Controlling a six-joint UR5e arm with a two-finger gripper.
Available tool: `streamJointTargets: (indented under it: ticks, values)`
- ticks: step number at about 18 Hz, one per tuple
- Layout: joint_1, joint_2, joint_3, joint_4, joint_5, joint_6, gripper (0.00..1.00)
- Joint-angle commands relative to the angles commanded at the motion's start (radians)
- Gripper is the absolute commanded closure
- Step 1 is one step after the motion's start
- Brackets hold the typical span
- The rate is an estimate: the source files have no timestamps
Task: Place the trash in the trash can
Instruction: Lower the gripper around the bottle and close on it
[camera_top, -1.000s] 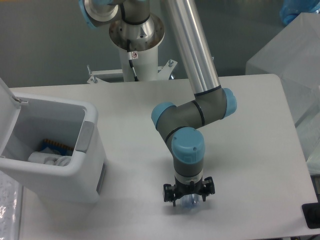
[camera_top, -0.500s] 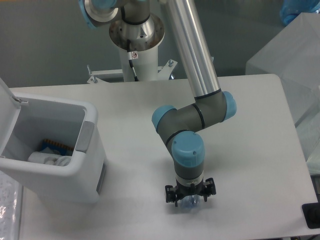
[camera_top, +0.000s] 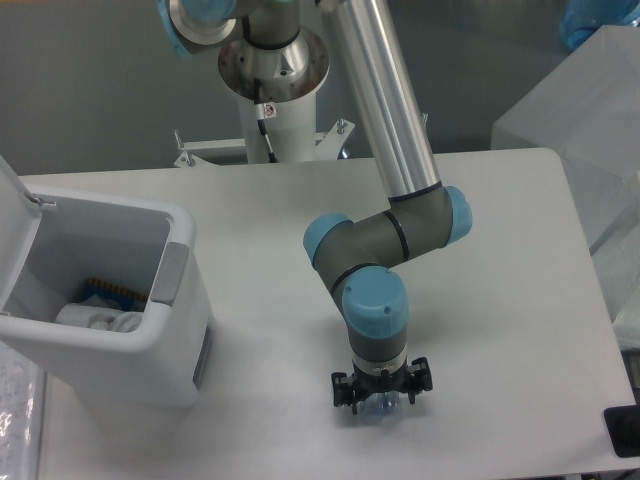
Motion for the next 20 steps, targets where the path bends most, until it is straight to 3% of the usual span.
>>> streamJointTargets:
  ticks: [13,15,20]
  values:
    - [-0.009,-0.009,0.011,-0.003,0.04,0.003,0.22]
    - [-0.009,-0.008,0.009,-0.003,0.04,0.003,0.29]
    - [-0.009,-0.006,0.009,-0.003,0.04,0.003,0.36]
